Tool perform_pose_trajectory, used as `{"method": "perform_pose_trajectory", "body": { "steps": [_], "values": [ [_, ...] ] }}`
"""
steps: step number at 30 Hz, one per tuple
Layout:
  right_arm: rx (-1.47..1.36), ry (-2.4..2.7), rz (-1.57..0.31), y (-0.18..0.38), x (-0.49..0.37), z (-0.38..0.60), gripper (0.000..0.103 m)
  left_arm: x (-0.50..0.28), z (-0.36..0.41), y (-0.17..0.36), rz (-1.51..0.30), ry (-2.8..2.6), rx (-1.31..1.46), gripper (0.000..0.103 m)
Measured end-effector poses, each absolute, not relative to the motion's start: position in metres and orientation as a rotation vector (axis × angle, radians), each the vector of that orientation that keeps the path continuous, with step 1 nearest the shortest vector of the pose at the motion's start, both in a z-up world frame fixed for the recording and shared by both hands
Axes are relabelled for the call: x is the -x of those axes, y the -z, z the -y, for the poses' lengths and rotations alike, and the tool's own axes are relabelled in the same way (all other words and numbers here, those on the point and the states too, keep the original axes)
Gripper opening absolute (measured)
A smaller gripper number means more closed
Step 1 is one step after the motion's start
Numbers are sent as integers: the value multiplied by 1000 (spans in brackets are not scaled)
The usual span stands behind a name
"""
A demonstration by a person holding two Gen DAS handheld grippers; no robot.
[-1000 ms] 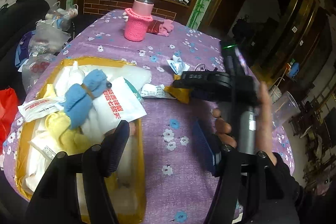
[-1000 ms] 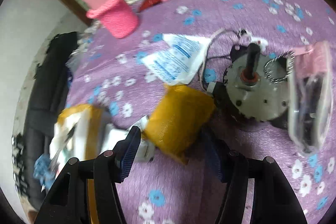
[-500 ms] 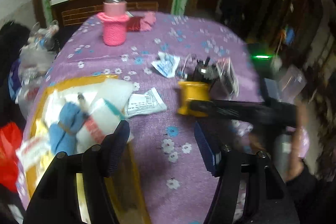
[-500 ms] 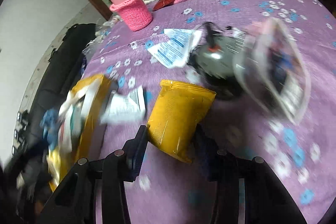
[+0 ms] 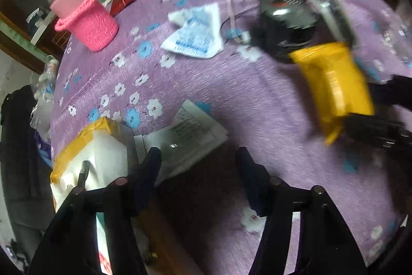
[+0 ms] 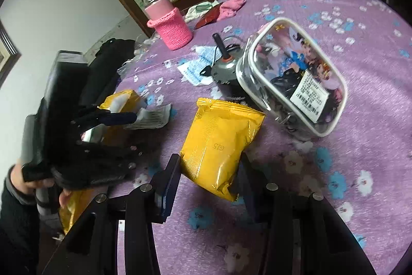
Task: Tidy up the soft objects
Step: 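Grasp the yellow packet with the right tool while the left tool grasps a small white packet, then carry both packets over the tray and open both tools to drop them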
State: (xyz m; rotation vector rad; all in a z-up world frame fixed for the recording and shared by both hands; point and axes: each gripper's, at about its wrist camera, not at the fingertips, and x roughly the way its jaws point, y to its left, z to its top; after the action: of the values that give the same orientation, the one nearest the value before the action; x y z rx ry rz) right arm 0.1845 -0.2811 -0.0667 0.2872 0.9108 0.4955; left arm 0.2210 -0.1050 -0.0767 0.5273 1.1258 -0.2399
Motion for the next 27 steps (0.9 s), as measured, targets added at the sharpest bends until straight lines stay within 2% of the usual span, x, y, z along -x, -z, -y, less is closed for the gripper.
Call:
{"method": "perform_pose_trajectory", "body": {
  "steps": [1,2,3,9,17,23,27],
  "values": [
    [-280,-482,-906,67,-184,283,43,-225,106,82,-1137,228,-550,46],
    [-280,-475,-908,68,-183,284,43,-227,105,85,-1144,223,-567,27],
    [-281,-473,-912,69,-180,286,43,-227,106,83,-1135,239,-562,18],
    [-248,-479,-926,68,-177,275,43,-232,106,74,-1128,259,-518,3],
    [-214,-487,-923,66,-179,266,43,-189,84,1,-1018,416,-15,1],
    [-181,-543,-918,59,-170,250,43,-124,58,-19,-920,460,209,1],
    [-159,-606,-884,35,-154,229,43,-95,9,-34,-854,387,336,1]
  ]
}}
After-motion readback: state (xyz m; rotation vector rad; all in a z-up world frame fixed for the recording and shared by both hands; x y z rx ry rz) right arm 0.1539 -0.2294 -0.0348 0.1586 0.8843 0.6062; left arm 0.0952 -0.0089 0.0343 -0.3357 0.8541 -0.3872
